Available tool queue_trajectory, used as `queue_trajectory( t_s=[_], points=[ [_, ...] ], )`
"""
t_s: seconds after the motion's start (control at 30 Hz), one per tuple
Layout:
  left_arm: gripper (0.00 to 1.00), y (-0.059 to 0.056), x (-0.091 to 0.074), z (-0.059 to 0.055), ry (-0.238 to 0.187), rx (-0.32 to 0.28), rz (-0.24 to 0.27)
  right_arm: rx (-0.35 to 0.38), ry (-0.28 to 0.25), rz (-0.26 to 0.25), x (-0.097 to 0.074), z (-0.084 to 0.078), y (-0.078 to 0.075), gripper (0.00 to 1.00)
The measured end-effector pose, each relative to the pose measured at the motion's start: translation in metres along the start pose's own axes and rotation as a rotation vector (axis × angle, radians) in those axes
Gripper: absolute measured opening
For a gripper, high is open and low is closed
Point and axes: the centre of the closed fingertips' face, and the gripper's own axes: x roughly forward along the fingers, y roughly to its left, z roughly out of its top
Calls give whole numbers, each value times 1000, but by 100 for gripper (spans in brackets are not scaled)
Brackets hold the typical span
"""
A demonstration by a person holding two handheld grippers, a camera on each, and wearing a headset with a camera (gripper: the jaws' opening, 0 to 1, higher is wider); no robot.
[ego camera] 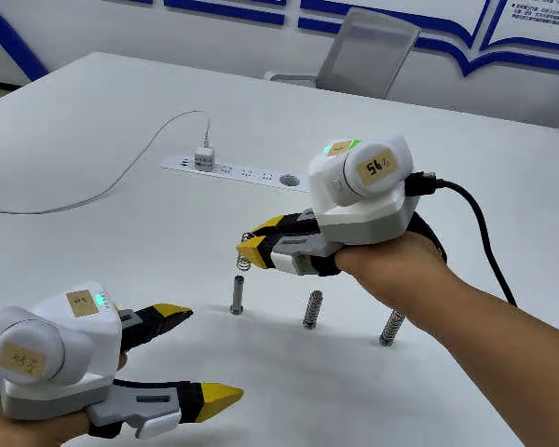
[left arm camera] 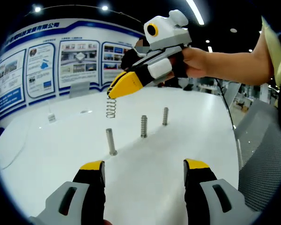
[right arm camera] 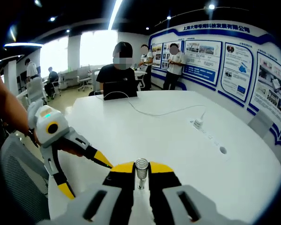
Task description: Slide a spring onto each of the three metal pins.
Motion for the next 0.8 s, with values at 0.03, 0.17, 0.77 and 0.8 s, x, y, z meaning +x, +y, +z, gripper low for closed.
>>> queue_trajectory(
  t_s=[0.03,0.17,0.77,0.8],
  points=[
    [70,0,0,0,1,-1,0,1,4,1,2,-1,0,12],
    [70,1,-1,-1,3,-3,2,12,17,1,8,-6,-2,12],
    [70,2,-1,-3,4,-12,7,50,51,7,19,-21,-4,12],
    [70,2,-2,-3,4,-13,7,51,53,7,20,-22,-4,12]
  ],
)
